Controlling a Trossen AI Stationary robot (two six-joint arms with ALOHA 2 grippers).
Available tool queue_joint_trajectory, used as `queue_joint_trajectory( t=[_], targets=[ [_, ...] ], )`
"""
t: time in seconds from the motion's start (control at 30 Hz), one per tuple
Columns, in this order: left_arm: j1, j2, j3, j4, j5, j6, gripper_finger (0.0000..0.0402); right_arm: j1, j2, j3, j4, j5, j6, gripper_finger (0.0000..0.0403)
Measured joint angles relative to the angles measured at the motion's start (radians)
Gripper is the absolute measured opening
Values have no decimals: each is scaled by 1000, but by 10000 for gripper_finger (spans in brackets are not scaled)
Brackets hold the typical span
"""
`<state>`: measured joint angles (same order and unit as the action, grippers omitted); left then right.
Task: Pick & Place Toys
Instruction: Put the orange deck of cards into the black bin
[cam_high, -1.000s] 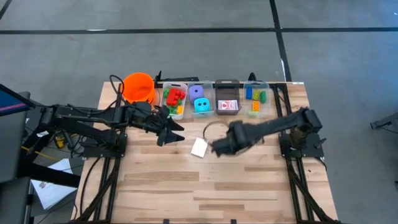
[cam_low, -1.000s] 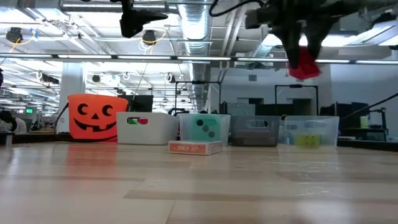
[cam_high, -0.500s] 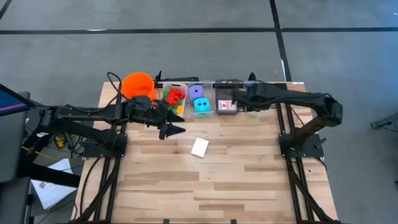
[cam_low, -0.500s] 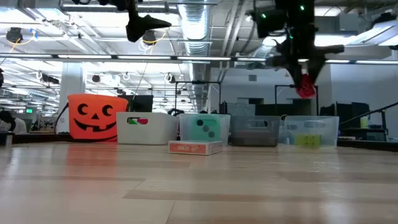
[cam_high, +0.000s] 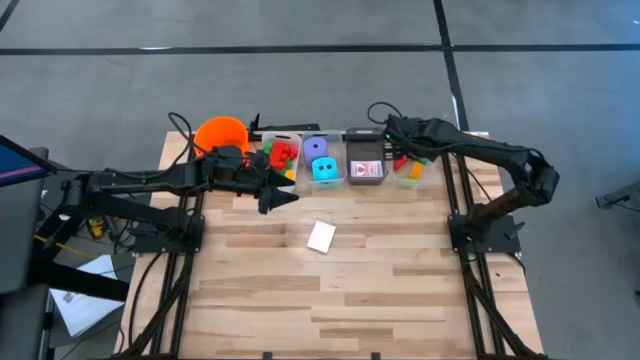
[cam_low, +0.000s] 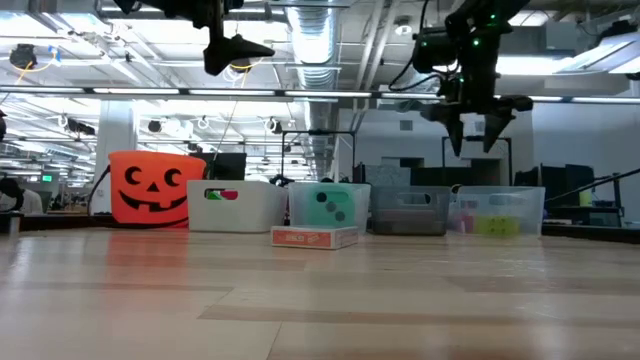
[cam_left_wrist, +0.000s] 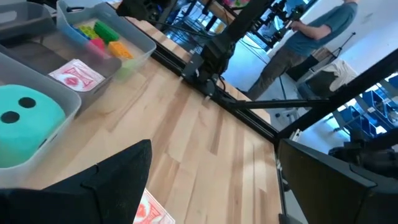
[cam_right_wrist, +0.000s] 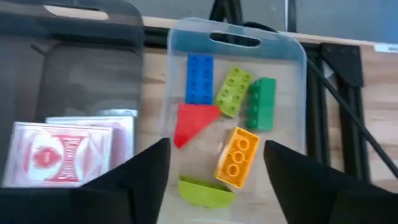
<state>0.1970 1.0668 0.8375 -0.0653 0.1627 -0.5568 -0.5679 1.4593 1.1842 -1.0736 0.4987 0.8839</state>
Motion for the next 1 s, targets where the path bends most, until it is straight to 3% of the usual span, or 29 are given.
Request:
queue_joint_trajectory(
  t=[0.2,0.6,0.83,1.0],
  targets=[
    [0,0,0,-8,0,12,343,77,0,0,61,-2,3,280],
    [-53,79,0,-85,-35,287,343,511,0,0,414,-4,53,283],
    [-129,126,0,-130,-41,292,343,677,1,0,516,-87,319,283],
    [-202,172,0,-129,-122,291,343,766,1,0,536,-130,525,283]
  ],
)
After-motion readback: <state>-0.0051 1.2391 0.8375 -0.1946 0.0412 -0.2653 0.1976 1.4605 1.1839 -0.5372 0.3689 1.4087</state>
